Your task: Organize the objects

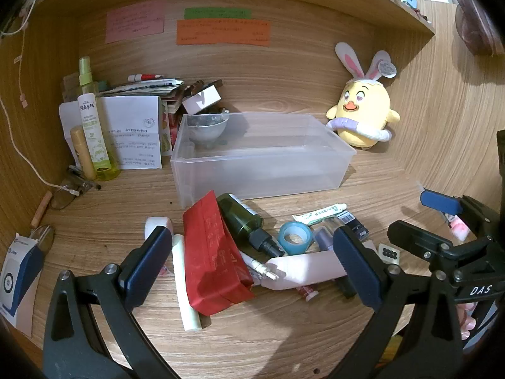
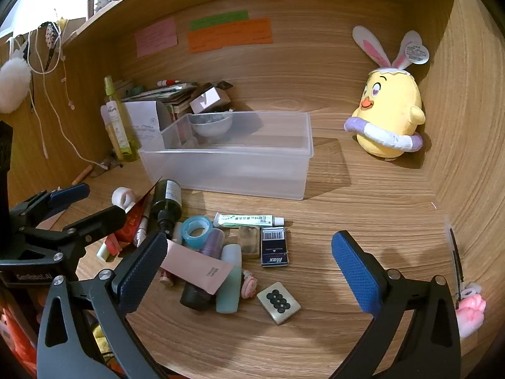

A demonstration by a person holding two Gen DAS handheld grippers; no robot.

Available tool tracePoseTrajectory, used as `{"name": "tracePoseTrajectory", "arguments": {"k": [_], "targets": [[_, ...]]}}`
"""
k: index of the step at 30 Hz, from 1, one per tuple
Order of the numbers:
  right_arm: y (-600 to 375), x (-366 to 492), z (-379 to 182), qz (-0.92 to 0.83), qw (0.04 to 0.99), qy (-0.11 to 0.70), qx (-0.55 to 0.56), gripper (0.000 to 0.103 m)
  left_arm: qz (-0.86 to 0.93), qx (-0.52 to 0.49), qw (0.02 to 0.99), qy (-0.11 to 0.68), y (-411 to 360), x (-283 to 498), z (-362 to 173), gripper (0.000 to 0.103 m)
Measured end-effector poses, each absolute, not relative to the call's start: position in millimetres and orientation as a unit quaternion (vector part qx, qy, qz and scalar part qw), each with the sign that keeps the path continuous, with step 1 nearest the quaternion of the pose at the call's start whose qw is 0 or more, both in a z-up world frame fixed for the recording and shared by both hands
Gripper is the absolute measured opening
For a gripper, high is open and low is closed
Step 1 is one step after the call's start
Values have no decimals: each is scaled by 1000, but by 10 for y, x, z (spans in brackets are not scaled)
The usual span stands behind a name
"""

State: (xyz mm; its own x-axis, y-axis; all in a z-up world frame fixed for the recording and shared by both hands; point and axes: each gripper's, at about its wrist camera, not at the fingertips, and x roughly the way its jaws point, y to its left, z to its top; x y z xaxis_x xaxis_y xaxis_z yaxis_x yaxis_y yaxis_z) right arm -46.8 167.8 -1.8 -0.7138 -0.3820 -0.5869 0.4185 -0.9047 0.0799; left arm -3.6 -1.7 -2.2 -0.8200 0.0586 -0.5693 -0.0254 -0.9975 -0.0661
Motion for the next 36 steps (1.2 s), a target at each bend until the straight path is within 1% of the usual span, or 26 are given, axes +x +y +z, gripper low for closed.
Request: {"name": "tracePoseTrajectory", "arguments": {"k": [28, 36], "targets": [[1652, -454, -40, -923, 221, 31, 315, 103, 955, -295, 21, -28, 5, -14, 19, 103], [1665, -484, -87, -919, 223, 33, 323, 103, 951, -308, 14, -36, -88, 8, -29, 103]]}}
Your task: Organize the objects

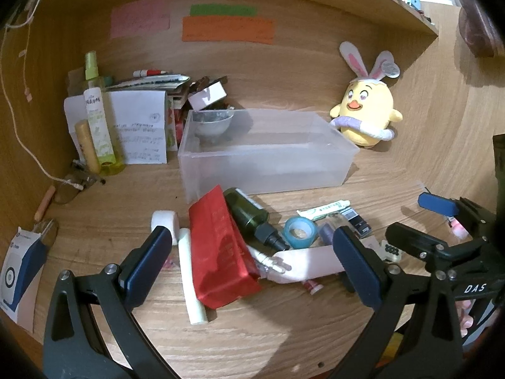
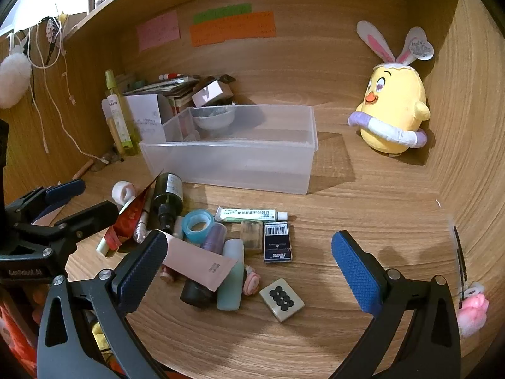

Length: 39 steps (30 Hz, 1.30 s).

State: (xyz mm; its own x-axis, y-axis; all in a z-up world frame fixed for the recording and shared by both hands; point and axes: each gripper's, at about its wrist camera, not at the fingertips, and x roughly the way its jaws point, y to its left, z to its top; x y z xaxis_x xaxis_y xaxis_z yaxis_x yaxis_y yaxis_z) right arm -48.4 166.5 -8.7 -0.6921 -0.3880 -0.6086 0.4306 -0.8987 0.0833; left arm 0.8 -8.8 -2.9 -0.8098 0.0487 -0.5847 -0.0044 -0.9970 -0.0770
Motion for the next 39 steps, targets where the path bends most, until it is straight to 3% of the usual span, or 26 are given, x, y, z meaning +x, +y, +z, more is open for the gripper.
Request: {"name": "tracePoseTrajectory", "arguments": {"k": [11, 13, 16, 26, 35, 36, 39], "targets": [[1958, -520, -262, -908, 213, 50, 358, 103, 937, -339, -27, -79, -654, -32, -243, 103], [2034, -522, -305, -907, 207, 52, 364, 103, 932, -348, -34, -93, -783, -59, -305, 86], [2101, -520, -385, -905, 197, 61, 372, 102, 922, -369, -50, -105, -926, -143, -393, 75], [2080, -620, -589, -888, 220, 67, 398, 69, 911, -390, -74, -112, -1078, -512, -496, 64], [1946, -656, -645, -881, 242, 78, 399, 23, 908, -404, -93, -65, -1032, -686, -501, 30], [1946, -666, -640, -881, 242, 78, 399, 23, 907, -407, -92, -64, -1033, -708, -516, 24], [1961, -690, -621, -885, 236, 75, 395, 22, 908, -404, -89, -61, -1033, -729, -520, 24]]}}
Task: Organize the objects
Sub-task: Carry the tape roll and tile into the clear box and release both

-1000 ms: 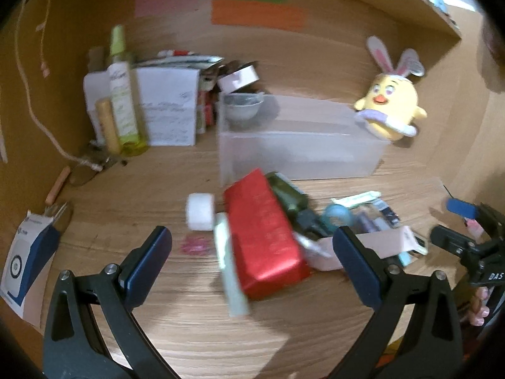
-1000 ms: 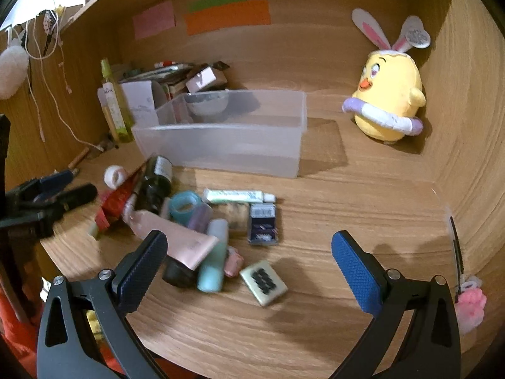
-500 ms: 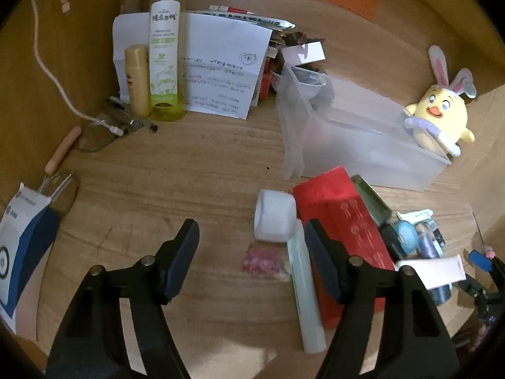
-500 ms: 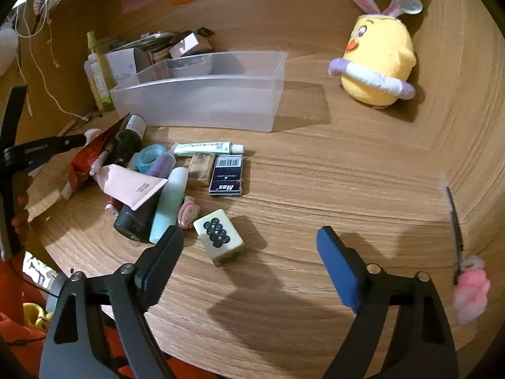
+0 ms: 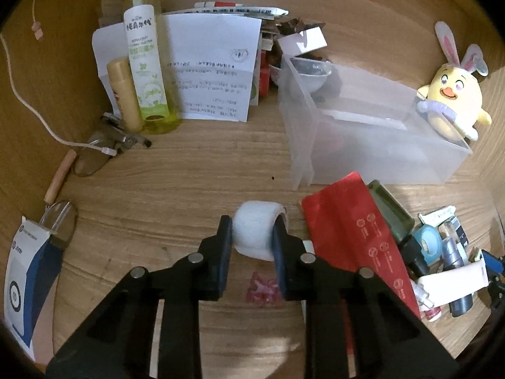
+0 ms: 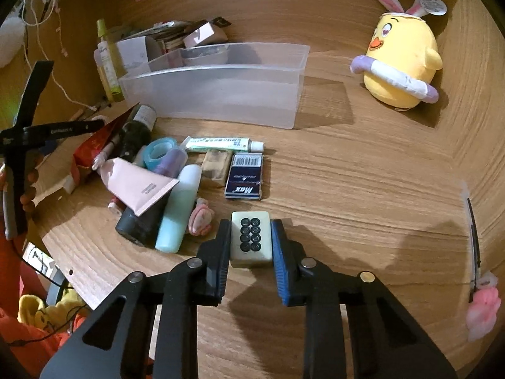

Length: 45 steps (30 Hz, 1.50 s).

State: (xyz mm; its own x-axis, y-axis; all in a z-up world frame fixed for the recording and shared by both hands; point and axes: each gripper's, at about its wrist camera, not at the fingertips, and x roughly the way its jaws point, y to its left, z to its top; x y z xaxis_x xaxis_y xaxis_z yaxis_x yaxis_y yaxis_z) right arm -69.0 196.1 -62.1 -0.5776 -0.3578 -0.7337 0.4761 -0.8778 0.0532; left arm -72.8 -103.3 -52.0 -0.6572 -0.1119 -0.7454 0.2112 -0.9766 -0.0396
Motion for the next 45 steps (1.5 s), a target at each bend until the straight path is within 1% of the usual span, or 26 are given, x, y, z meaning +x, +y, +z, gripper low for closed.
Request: {"name": "tracePoseTrajectory", "arguments": {"k": [5, 13, 18, 24, 27, 34, 45], "targets": [[2029, -776, -542, -891, 224, 59, 390, 23, -921, 375, 92, 57, -1015, -675, -357, 24], [1855, -968, -89, -914, 229, 68, 328, 22, -940, 327, 77, 56, -947, -657, 46, 24], [1592, -1183, 208, -922, 241, 77, 293, 22, -950, 302, 51, 56, -810, -778, 289, 24], [1328, -1580, 386, -917, 253, 69, 299, 22, -952, 300, 17, 52, -666, -1059, 425, 24], [1207, -1807, 385, -912, 253, 71, 315, 23, -948, 313, 2, 50, -605, -1258, 410, 24], [1042, -2260, 192, -888, 258, 84, 371, 22, -925, 376, -25, 41, -503, -1721, 159, 24], [769, -2631, -209, -847, 261, 138, 442, 22, -894, 446, -46, -13, -236, -2169, -159, 24]]}}
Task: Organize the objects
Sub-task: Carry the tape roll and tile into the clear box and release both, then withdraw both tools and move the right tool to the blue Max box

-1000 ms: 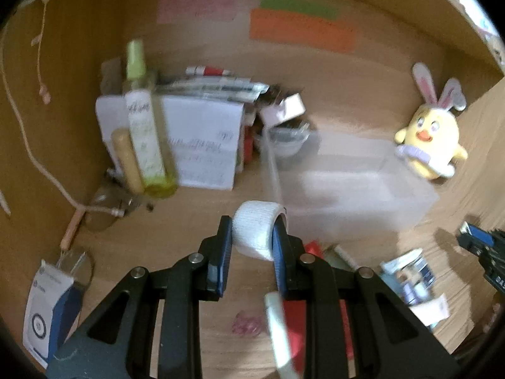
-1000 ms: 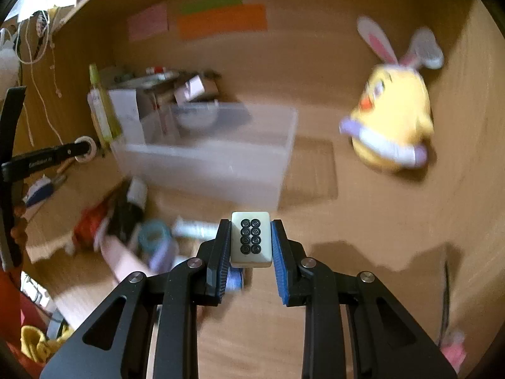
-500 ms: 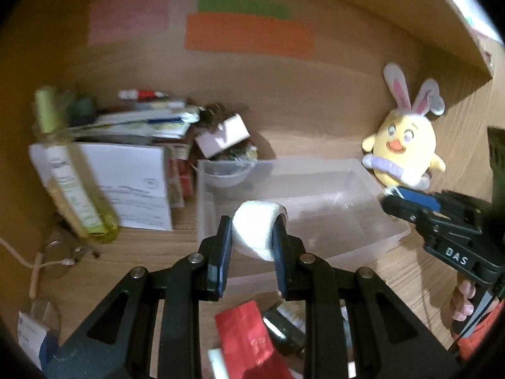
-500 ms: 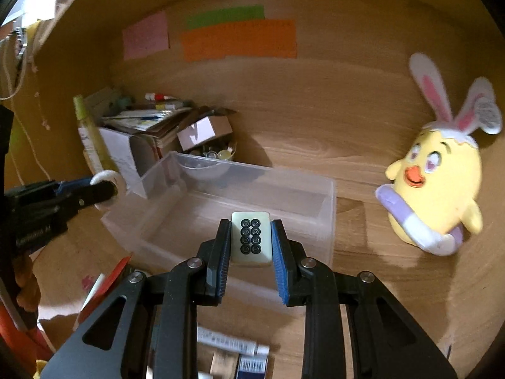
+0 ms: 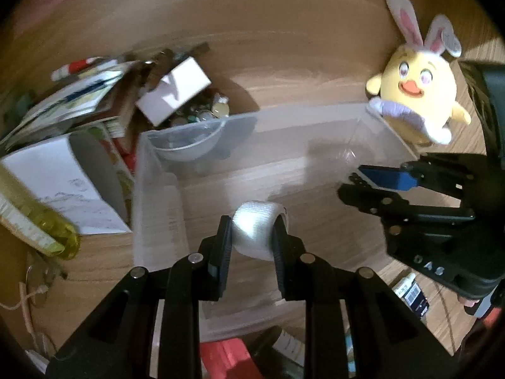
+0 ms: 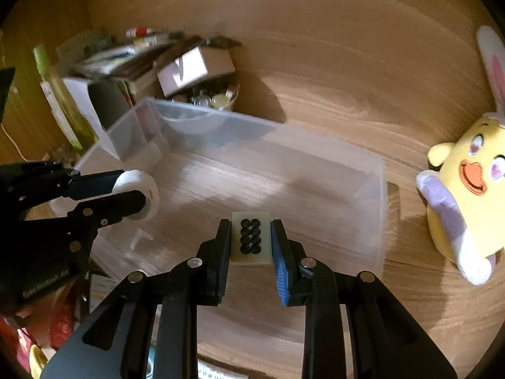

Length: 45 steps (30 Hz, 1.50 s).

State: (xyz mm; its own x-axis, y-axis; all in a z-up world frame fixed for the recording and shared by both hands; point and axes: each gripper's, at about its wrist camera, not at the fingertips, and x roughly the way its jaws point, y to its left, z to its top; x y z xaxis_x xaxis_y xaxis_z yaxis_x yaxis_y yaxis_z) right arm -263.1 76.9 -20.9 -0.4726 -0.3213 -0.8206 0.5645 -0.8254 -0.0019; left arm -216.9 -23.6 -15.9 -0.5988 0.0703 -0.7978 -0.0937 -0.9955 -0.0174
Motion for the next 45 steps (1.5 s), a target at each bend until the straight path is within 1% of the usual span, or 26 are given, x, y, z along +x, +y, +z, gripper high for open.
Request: {"name": "tracePoseTrajectory", "arguments": {"k": [8, 11, 13, 14, 15, 16, 17, 18, 20, 21, 22, 23, 24, 25, 26, 30, 36, 40, 45], "targets": [[684, -2672, -287, -844, 241, 165, 450, 23, 886, -460, 57, 18, -194, -2255, -190, 24], [655, -2632, -265, -846, 235, 175, 446, 23, 883, -465, 59, 14, -200, -2248, -185, 30], [632, -2603, -242, -848, 229, 183, 442, 24, 886, -460, 56, 14, -211, -2215, -140, 42], [630, -2577, -220, -849, 228, 184, 439, 29, 887, -457, 55, 14, -204, -2214, -128, 45], [642, -2550, -188, -851, 230, 181, 436, 32, 891, -451, 53, 14, -214, -2177, -86, 53], [654, -2535, -160, -853, 231, 177, 432, 37, 894, -445, 51, 13, -223, -2137, -41, 58], [677, -2508, -120, -857, 232, 173, 427, 41, 897, -440, 51, 13, -233, -2109, -4, 59], [705, -2476, -77, -860, 233, 167, 422, 42, 901, -432, 50, 12, -244, -2054, 54, 62], [746, -2426, 4, -866, 235, 157, 412, 48, 907, -419, 46, 12, -269, -1957, 145, 69], [764, -2391, 45, -870, 235, 152, 406, 50, 911, -411, 44, 10, -291, -1894, 202, 75], [799, -2334, 104, -875, 235, 146, 398, 55, 914, -404, 41, 9, -305, -1834, 245, 82], [835, -2276, 162, -880, 234, 141, 388, 60, 920, -391, 36, 7, -340, -1734, 311, 85], [879, -2204, 228, -886, 232, 137, 377, 63, 923, -384, 32, 6, -352, -1678, 346, 90], [902, -2142, 270, -890, 231, 135, 370, 68, 925, -378, 27, 6, -365, -1623, 373, 94], [946, -2068, 334, -894, 231, 132, 360, 74, 930, -368, 18, 7, -411, -1510, 424, 95], [1083, -1752, 477, -907, 231, 135, 325, 82, 938, -347, -4, 11, -501, -1206, 499, 99], [1245, -1340, 392, -912, 230, 134, 313, 83, 937, -348, -29, 17, -623, -795, 343, 100], [1366, -1229, 189, -907, 230, 121, 332, 83, 932, -361, -39, 13, -683, -591, 135, 100], [1558, -1145, -109, -899, 212, 115, 365, 83, 924, -379, -52, -11, -830, -342, -177, 100]]}}
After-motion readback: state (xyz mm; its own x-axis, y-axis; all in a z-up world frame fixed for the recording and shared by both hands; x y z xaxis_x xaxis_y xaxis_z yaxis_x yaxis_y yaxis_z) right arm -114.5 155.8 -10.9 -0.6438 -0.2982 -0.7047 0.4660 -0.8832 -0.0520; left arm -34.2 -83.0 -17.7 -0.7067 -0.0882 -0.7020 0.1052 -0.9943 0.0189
